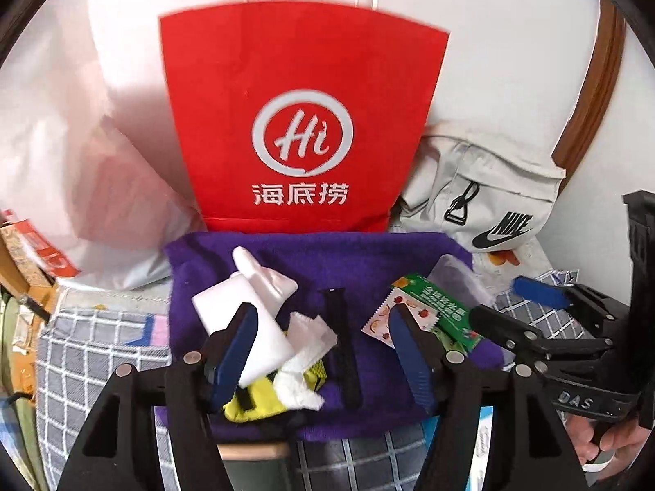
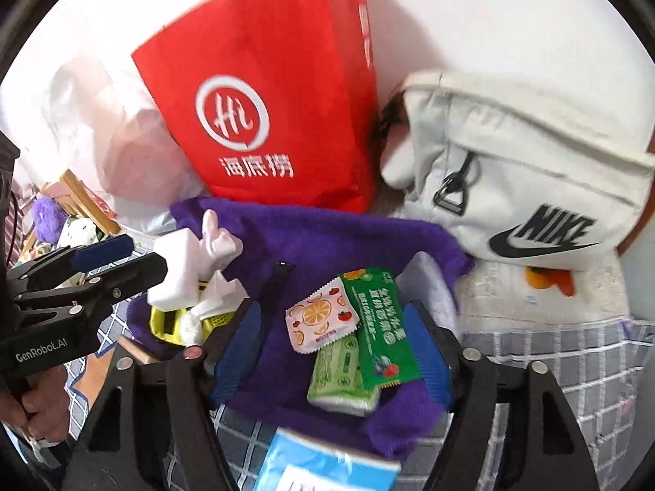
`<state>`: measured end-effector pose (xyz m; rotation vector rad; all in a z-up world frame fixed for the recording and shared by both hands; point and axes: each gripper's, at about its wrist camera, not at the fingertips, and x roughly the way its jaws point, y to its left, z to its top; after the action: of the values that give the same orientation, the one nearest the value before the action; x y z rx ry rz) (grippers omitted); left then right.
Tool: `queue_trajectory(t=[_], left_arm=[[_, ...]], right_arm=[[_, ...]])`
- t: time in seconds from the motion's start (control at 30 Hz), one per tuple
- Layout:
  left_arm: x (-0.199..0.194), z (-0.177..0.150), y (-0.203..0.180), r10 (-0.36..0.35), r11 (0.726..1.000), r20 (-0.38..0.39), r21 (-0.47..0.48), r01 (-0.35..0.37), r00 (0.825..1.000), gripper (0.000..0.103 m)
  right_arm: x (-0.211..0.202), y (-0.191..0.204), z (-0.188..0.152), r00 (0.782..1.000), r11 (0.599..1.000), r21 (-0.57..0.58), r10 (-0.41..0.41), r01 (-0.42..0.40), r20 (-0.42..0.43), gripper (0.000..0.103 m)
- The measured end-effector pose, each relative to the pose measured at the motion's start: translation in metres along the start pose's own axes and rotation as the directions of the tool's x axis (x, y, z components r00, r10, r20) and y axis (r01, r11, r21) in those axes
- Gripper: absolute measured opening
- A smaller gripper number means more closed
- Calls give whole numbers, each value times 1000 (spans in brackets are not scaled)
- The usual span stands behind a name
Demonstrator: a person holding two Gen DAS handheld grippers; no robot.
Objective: Organize soft objects
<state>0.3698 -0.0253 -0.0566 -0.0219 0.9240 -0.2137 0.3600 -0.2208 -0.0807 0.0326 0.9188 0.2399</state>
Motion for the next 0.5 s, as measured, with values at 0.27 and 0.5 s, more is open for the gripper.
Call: queue_trajectory(t=[0.27, 0.5], left_arm=[[-76, -28, -7, 25, 1000, 55, -10, -24, 998, 86], [-131, -68, -17, 66, 998, 67, -15, -65, 996, 98]], right_arm=[[-69, 27, -29, 994, 997, -17, -79, 80, 81, 98], [-127, 51, -77, 985, 993, -11, -113, 115, 132, 100]])
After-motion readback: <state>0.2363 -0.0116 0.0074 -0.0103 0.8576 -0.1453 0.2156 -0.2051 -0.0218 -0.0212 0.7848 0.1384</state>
